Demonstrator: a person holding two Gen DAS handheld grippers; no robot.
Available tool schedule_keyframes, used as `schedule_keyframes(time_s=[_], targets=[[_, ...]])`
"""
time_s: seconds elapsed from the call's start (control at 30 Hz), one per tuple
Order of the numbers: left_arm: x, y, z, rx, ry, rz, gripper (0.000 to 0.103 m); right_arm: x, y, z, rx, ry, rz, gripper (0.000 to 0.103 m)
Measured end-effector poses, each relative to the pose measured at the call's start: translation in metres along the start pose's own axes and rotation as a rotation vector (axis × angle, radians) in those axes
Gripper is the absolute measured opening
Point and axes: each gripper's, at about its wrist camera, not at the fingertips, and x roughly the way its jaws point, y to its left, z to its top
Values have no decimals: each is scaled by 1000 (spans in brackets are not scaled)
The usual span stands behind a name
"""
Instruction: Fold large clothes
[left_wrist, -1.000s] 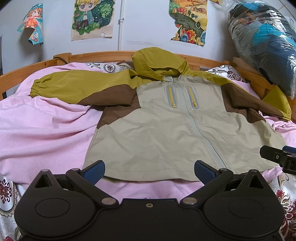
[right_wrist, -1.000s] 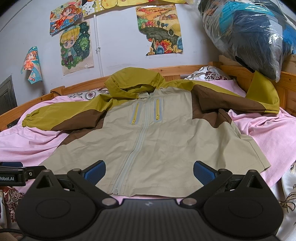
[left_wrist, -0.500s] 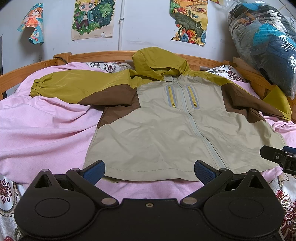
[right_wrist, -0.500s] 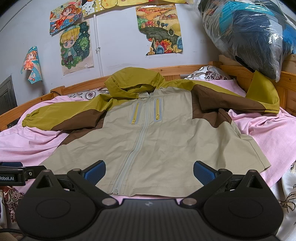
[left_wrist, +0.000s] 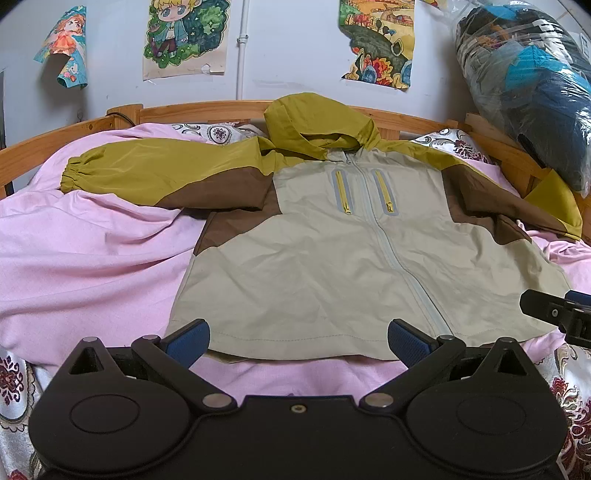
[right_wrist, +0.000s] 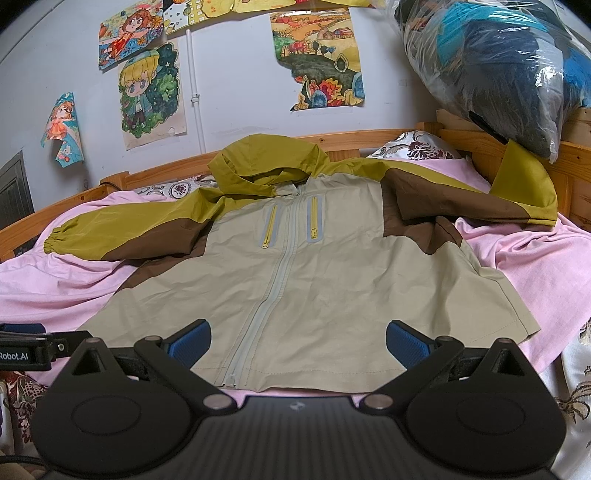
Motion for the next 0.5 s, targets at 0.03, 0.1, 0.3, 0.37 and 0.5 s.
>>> schedule_keyframes(time_s=[0.03, 0.1, 0.3, 0.37, 0.5], targets=[[-2, 1, 0, 0, 0, 0, 102, 0, 0, 0, 0, 0, -1, 103], [-2, 1, 0, 0, 1, 1, 102, -1, 1, 0, 1, -1, -1, 103], [-2, 2, 0, 2, 4, 2, 102, 0, -9, -6, 12, -2, -9, 103], [0, 2, -2, 5, 7, 4, 102, 0, -11, -7, 20, -5, -13, 103], [9, 3, -3, 12, 32, 29, 102, -1, -16, -3, 50, -8, -46, 103]])
